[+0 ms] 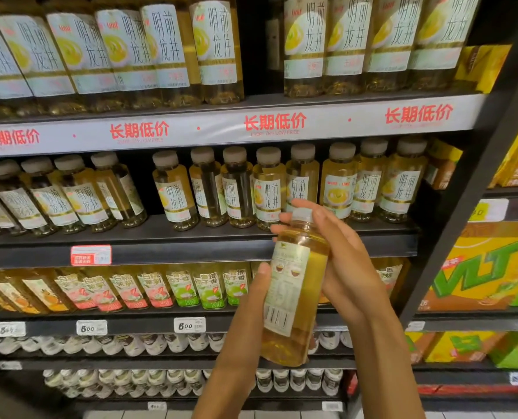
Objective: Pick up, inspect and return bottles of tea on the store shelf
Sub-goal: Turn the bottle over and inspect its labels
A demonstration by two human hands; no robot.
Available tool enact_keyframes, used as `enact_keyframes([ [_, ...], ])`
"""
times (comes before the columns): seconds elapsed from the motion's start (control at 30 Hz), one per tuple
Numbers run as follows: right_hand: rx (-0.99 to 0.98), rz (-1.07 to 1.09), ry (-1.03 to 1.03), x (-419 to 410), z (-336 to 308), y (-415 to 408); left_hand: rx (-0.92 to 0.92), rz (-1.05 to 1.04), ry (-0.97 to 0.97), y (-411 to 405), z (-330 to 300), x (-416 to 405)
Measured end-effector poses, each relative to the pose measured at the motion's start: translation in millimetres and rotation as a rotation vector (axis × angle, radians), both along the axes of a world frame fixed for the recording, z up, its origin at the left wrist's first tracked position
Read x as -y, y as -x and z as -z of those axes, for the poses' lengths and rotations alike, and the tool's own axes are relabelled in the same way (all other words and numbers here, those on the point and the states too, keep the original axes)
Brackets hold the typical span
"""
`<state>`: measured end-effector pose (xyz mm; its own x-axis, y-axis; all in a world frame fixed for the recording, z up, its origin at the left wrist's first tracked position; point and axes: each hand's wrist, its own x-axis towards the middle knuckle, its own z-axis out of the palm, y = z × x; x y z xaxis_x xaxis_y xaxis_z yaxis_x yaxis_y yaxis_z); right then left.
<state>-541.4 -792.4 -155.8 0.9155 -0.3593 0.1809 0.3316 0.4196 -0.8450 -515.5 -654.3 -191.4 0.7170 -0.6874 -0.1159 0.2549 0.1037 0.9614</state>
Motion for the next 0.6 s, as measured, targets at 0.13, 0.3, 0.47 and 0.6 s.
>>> enact_keyframes([
  [0.13, 0.042, 0.012, -0.048, 2.9, 0.9, 1.4, -0.034, 0.127, -0.036, -4.4, -1.1, -1.3],
  [0.3, 0.054, 0.159, 0.090, 0.0, -1.9, 5.5, 0.185, 0.002, -0.123, -5.3, -5.9, 5.3],
  [0.47, 0.001, 0.191, 0.235, -2.5, -3.9, 3.8, 0.226, -0.076, -0.124, -3.5, -3.0, 8.5],
  [0.6, 0.042, 0.032, 0.129, 0.1, -7.6, 2.9, -0.088, 0.061, 0.022, -8.8, 1.3, 3.8],
])
